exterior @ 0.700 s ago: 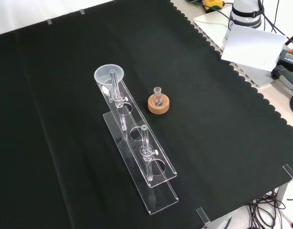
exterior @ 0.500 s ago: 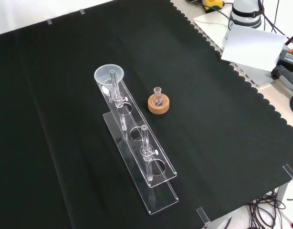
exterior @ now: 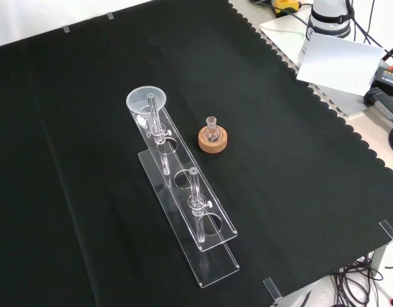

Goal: Pick up the funnel from the transparent funnel stand.

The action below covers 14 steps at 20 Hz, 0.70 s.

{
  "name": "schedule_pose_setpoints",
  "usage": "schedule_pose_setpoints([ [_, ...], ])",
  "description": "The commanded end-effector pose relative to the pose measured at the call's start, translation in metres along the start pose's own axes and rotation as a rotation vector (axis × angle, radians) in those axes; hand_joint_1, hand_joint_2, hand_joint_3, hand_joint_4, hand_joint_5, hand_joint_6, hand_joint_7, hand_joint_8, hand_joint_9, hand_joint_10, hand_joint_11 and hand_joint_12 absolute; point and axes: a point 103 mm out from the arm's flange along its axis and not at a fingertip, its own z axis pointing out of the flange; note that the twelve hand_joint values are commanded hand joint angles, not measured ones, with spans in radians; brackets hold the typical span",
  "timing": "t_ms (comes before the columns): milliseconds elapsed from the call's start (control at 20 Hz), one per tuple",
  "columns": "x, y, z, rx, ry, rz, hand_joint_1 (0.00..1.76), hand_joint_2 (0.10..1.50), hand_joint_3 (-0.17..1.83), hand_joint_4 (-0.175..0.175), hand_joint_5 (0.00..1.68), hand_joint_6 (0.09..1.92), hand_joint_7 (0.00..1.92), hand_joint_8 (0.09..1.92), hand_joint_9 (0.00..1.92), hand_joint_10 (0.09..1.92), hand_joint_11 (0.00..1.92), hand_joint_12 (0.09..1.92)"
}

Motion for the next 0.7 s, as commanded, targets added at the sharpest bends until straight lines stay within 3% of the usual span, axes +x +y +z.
schedule_pose_setpoints([
  [50, -0.002, 0.009, 0.009, 0.021, 0.002, 0.021, 0.0, 1.18, 0.42, 0.009, 0.22, 0.09, 0.0, 0.52, 0.1, 0.65, 0.0, 1.33],
  [700, 0.002, 0.058, 0.037, 0.057, -0.004, 0.049, 0.0, 1.18, 0.41, 0.007, 0.23, 0.09, 0.01, 0.52, 0.12, 0.65, 0.0, 1.34],
])
